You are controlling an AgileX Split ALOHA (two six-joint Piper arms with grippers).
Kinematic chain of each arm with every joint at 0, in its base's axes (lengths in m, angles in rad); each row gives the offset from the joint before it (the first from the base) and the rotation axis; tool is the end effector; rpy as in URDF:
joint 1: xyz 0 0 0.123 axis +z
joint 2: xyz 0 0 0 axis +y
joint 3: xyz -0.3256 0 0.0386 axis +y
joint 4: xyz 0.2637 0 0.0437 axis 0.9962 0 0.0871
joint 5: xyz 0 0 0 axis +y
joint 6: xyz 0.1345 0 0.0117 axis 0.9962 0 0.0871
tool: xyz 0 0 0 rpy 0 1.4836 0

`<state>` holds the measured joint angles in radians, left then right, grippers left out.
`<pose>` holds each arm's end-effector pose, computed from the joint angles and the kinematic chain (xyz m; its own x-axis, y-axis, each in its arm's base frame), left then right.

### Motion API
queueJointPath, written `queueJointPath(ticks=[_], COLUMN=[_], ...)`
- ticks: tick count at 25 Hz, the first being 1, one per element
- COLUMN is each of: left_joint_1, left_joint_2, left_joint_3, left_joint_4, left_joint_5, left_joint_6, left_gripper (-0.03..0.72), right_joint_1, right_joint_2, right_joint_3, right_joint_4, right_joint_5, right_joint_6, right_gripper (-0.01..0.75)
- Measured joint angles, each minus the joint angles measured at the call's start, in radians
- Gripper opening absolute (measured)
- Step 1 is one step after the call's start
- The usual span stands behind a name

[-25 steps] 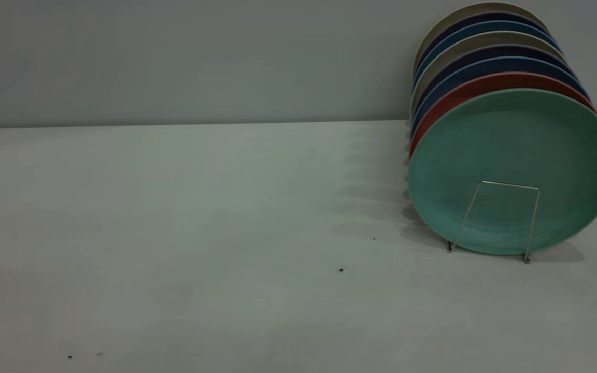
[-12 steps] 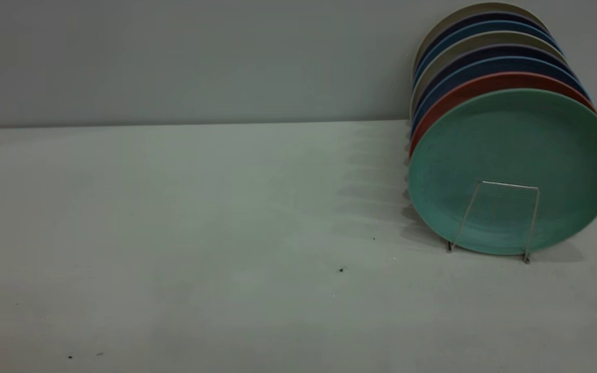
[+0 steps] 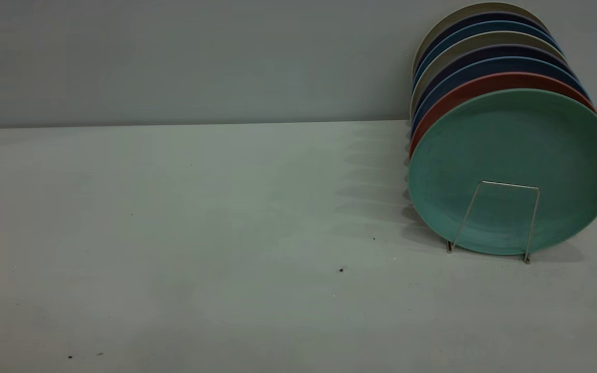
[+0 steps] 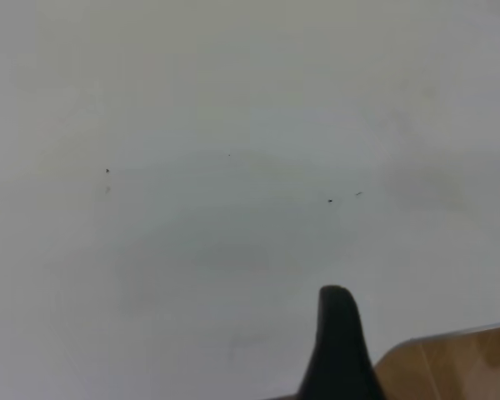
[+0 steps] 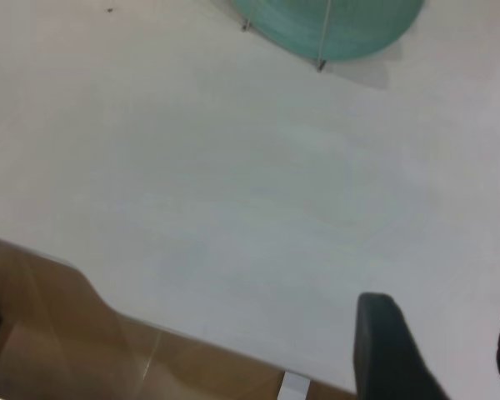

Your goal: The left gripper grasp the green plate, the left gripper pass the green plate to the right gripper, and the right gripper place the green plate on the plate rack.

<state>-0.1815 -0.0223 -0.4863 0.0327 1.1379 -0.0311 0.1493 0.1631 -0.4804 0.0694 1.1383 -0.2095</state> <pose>-0.0010 0.0043 0.2513 -0.5099 0.0759 -0.8569 0.1466 0.9892 0.0004 0.0205 0.0117 0.2476 -0.6159 -0.2737 -0.7387 -0.3102 0.9462 -0.0919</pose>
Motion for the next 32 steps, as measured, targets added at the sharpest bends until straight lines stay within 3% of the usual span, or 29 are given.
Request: queueJointPath(ticks=[19,27,32], left_joint_1=[0.000,0.095,0.119], left_joint_2=[0.000,0.000,0.000], left_joint_3=[0.000,0.000,0.000], left_joint_4=[-0.033,-0.033,-0.033], left_joint_5=[0.000,0.000,0.000], left_joint_6=[0.047,0.048,0.048], left_gripper=[0.568,0.568,0.568], right_joint_1=[0.000,-0.115,-0.129], right_joint_2=[-0.006,-0.120,-0.180], right_joint_3=[0.000,0.000,0.000], right_joint_4=[0.000,0.000,0.001], right_joint_5=[0.000,-0.001,0.002], right_joint_6=[0.000,0.000,0.000], right_gripper=[0.340,0.340,0.340])
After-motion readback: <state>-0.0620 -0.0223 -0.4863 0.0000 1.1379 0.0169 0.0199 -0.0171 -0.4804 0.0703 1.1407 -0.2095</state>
